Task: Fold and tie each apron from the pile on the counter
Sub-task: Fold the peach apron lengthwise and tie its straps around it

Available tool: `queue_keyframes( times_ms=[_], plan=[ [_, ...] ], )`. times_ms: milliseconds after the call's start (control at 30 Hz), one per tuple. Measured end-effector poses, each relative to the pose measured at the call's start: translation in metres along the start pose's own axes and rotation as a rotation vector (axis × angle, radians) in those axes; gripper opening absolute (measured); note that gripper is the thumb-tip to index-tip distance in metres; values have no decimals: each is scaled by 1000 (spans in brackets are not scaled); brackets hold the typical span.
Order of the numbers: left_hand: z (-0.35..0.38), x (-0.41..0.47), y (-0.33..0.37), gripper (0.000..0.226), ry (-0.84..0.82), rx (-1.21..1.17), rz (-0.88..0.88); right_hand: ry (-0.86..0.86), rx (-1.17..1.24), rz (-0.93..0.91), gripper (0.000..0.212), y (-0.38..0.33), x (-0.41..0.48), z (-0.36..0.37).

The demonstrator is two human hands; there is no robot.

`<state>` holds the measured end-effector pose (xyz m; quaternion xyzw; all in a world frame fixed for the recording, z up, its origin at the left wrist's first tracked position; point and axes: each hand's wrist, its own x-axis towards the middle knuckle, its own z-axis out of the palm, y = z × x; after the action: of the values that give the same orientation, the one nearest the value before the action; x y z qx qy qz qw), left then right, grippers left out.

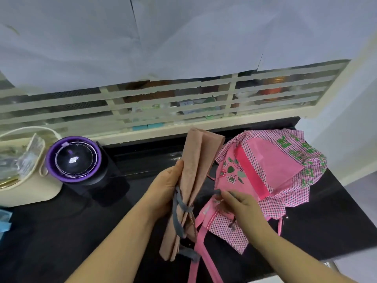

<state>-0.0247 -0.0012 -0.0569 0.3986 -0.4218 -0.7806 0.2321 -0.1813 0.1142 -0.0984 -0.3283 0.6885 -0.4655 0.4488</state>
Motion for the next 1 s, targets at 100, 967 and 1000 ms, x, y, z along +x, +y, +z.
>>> queue_keyframes(
  times_ms=[100,967,1000],
  plan=[
    [-6,-1,11,38,-118,328,74,10,84,42,26,-25,21,-17],
    [-22,24,-38,58,-13,846,40,-236,-531,-310,16,-24,23,11],
    [-20,24,-38,60,-82,889,20,-243,-548,-344,15,-25,25,14]
  ],
)
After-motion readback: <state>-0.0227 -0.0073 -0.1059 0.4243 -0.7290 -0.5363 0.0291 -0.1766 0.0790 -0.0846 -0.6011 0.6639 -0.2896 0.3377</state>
